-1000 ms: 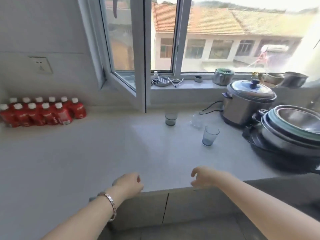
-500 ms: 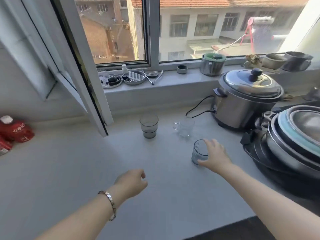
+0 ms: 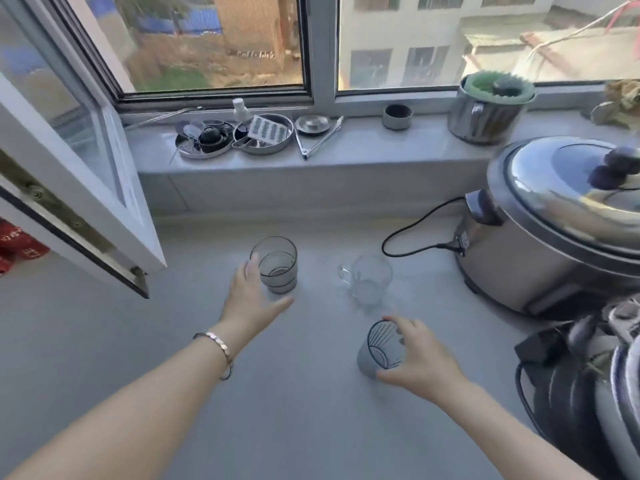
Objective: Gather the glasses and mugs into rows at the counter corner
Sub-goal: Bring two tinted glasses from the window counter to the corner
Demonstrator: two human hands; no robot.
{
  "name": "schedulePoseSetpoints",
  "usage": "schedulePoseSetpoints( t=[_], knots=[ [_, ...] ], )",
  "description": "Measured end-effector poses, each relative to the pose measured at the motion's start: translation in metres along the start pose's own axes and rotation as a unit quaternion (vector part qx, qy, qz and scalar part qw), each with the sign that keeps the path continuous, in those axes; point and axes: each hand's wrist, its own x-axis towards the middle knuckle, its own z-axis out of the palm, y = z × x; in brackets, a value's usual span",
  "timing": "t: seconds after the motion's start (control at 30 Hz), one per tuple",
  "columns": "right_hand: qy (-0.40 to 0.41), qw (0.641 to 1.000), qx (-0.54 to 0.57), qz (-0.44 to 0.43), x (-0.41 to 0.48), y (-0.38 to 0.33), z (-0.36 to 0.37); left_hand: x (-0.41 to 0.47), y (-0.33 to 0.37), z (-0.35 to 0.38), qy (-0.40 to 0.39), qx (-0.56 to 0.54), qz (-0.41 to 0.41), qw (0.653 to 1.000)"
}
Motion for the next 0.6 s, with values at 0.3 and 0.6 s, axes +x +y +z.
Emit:
schedulePoseSetpoints(
  t=[0.3, 0.6],
  knots=[
    [0.004, 0.999, 0.032, -0.041, 0.034, -0.008, -0.014, 0.060, 0.021, 0.016, 0.033, 0.042, -0.064, 0.997],
    [-0.022, 0.996, -0.021, -0.078, 0.027, -0.024, -0.012, -0.001, -0.001, 0.002, 0.036, -0.028, -0.083, 0.995]
  ],
)
